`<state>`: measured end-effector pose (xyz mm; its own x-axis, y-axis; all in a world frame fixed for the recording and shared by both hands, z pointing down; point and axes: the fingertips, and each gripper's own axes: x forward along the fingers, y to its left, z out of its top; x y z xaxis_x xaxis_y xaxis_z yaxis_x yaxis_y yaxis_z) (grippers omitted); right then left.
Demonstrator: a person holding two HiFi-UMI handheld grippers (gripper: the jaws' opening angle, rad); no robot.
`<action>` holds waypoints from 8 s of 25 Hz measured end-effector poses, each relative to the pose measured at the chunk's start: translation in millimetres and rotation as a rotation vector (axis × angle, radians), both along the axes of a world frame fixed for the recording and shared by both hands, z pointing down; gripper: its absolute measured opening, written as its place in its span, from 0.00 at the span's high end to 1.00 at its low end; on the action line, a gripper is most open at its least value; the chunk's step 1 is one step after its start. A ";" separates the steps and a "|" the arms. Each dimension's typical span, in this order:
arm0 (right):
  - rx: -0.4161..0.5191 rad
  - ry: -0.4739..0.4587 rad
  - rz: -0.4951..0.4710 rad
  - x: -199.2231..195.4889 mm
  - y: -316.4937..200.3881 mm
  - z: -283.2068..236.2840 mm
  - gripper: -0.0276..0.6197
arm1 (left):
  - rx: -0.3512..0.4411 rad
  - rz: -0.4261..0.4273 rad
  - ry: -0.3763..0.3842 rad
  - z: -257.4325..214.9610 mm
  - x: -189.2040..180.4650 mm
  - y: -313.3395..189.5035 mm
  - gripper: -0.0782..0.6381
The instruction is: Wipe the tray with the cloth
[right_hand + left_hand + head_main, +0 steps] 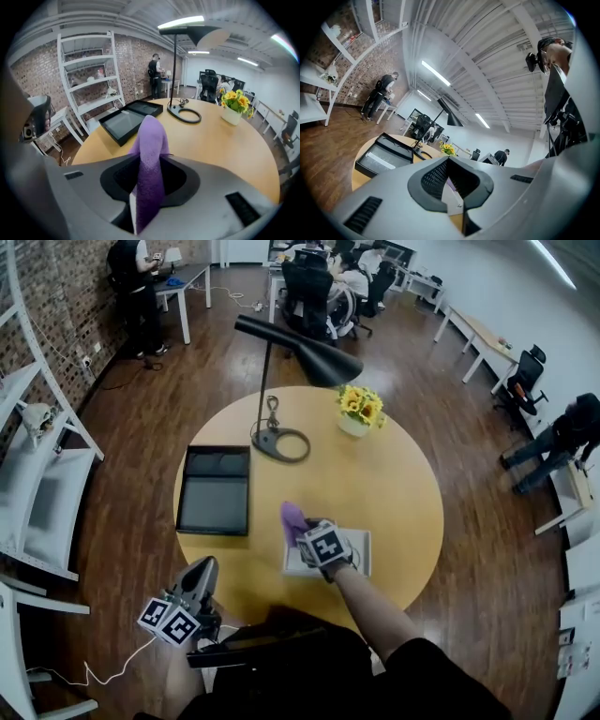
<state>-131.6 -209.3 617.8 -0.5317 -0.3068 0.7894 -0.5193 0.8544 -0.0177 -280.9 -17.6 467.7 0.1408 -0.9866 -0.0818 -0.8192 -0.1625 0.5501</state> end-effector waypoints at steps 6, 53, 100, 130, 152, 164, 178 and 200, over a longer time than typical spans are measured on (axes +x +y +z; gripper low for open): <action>0.059 -0.010 0.011 -2.6 -7.3 11.1 0.80 | -0.004 0.001 -0.006 2.8 -8.5 -8.0 0.89; -0.031 -0.022 -0.094 12.6 61.2 7.5 0.80 | -0.034 0.023 -0.016 8.3 22.7 -5.4 0.89; 0.045 0.073 -0.444 14.4 111.6 -3.5 0.80 | -0.048 0.148 0.049 14.8 54.0 -20.7 0.89; 0.013 0.304 -0.460 183.6 73.7 25.6 0.78 | -0.134 0.299 -0.056 30.7 106.4 -79.9 0.89; -0.802 -0.893 0.847 228.3 -95.0 50.9 0.78 | -0.685 0.284 -0.041 171.7 140.0 -162.1 0.50; -0.803 -0.820 0.914 247.4 -26.4 87.0 0.79 | -0.671 0.232 0.039 177.4 130.9 -164.0 0.50; -0.800 -0.968 1.081 261.0 57.5 78.9 0.79 | -0.409 0.282 -0.071 134.7 103.9 -216.9 0.49; -0.706 -0.867 1.003 257.7 -15.6 63.6 0.81 | -0.462 0.399 0.034 149.7 142.3 -155.5 0.49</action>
